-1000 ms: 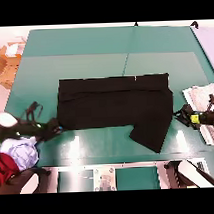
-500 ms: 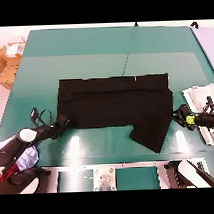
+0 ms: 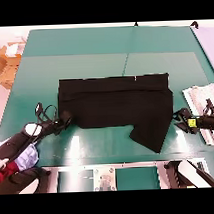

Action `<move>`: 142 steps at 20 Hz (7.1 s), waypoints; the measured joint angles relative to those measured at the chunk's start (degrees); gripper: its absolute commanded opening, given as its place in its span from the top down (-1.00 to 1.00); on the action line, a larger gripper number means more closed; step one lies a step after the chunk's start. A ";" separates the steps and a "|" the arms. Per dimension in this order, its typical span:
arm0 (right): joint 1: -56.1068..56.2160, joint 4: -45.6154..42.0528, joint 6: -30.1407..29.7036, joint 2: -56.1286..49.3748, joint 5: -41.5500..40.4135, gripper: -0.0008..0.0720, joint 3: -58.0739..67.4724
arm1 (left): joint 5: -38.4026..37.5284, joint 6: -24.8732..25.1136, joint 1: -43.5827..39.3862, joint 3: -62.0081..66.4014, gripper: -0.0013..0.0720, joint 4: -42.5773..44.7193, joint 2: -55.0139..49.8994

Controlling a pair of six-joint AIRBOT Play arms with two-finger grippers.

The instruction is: Fold the shirts.

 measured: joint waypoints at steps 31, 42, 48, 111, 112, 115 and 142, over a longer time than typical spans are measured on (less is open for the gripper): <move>5.03 -3.43 6.58 8.41 14.23 0.94 0.66 | -33.75 -10.16 9.01 7.91 0.90 35.01 10.67; 15.72 6.32 8.22 -7.26 4.87 0.94 23.71 | -36.70 -4.94 9.16 38.14 0.90 38.16 -14.01; 21.70 7.61 8.26 -27.82 -1.81 0.93 38.14 | -35.93 -2.75 9.16 53.02 0.90 38.58 -32.87; 26.86 12.59 -8.63 -29.22 33.90 0.94 72.70 | -39.50 15.41 -13.18 92.19 0.90 2.56 -64.08; 27.85 13.75 -8.35 -29.18 33.62 0.94 72.74 | -43.28 15.58 -10.88 94.90 0.90 2.47 -63.91; 33.59 15.98 -7.15 -29.18 30.29 0.94 72.70 | -53.75 15.63 -3.21 99.58 0.90 2.75 -61.48; 49.40 6.99 -0.31 -41.53 4.00 -0.54 56.76 | -72.91 22.51 23.06 98.99 0.90 21.86 -44.63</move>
